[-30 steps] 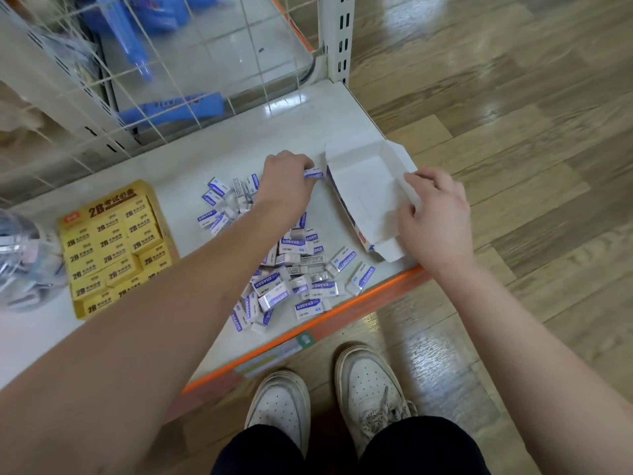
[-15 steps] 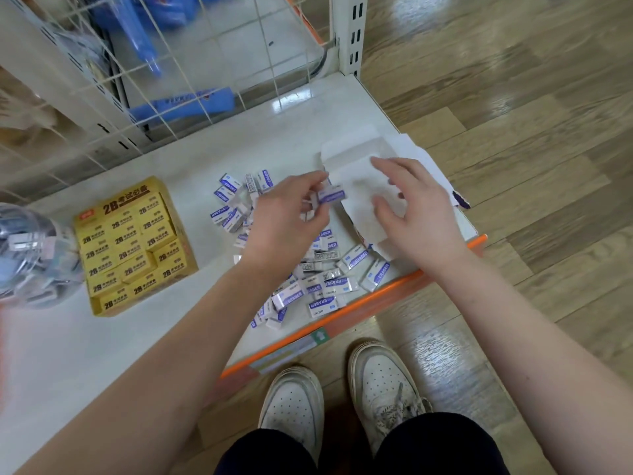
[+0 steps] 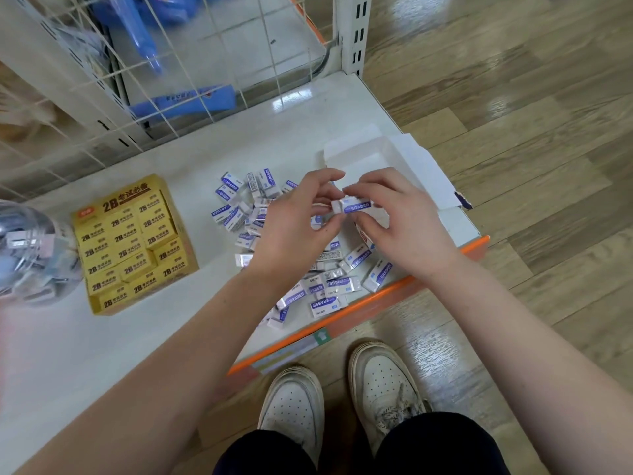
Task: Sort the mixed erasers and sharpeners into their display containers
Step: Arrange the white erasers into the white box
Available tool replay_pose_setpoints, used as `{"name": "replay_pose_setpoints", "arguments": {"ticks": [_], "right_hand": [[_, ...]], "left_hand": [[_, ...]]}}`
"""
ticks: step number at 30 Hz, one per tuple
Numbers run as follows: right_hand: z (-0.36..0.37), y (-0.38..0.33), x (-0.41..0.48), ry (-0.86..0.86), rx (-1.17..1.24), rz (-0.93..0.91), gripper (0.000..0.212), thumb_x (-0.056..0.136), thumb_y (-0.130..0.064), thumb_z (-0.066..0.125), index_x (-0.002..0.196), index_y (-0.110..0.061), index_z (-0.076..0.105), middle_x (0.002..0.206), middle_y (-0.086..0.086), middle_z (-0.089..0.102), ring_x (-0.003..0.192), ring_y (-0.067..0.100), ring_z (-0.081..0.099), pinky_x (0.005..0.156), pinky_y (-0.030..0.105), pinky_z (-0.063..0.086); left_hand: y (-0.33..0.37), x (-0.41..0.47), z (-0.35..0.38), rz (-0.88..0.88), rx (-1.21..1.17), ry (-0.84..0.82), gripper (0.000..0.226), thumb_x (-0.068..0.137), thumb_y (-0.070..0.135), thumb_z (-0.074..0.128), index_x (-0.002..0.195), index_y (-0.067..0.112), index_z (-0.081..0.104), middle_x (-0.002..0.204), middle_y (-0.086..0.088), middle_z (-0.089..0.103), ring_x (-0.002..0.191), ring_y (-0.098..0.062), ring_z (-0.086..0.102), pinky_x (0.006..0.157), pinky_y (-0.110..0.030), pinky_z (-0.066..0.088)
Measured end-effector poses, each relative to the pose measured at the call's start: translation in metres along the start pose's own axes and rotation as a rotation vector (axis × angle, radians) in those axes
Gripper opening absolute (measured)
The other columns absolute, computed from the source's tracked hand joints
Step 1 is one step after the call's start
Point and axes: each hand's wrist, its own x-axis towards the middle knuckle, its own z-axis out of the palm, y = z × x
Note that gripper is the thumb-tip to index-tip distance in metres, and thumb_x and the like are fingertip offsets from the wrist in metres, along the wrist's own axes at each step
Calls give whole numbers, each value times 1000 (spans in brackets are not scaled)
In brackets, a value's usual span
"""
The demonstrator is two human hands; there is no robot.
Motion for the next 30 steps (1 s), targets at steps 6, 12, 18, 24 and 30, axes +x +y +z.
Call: {"name": "replay_pose_setpoints", "arguments": {"ticks": [6, 12, 18, 24, 30], "right_hand": [[3, 3, 0, 34, -34, -19, 31, 79, -3, 64, 110, -4, 67, 101, 12, 60, 90, 8, 51, 82, 2, 31], [5, 8, -2, 71, -91, 110, 31, 82, -4, 63, 113, -4, 66, 106, 12, 58, 90, 26, 60, 84, 27, 44], [8, 10, -7, 60, -131, 103, 30, 82, -5, 64, 112, -2, 65, 104, 12, 59, 92, 26, 60, 83, 24, 41], [12, 11, -7, 96, -154, 66, 27, 80, -9, 62, 106, -2, 67, 97, 13, 63, 87, 33, 62, 77, 38, 51], [13, 8, -9, 109, -161, 59, 29, 81, -14, 57, 105, -3, 68, 95, 13, 63, 84, 32, 62, 75, 35, 50]], "left_hand": [[-9, 2, 0, 51, 68, 17, 37, 83, 10, 69, 118, 18, 58, 95, 10, 60, 92, 1, 58, 87, -10, 45], [-21, 17, -25, -14, 430, -189, 32, 82, 30, 71, 112, 26, 64, 103, 13, 61, 98, -1, 49, 88, -19, 36], [-18, 21, -26, 2, 749, -423, 56, 75, 53, 68, 126, 33, 57, 126, 8, 52, 118, -15, 46, 104, -36, 32], [-25, 23, -19, -80, 624, -342, 67, 77, 54, 65, 132, 18, 52, 132, 2, 49, 121, -15, 46, 100, -28, 32], [-24, 31, -18, -113, 657, -345, 52, 88, 41, 60, 132, 14, 51, 129, -6, 53, 121, -21, 46, 100, -32, 37]]}}
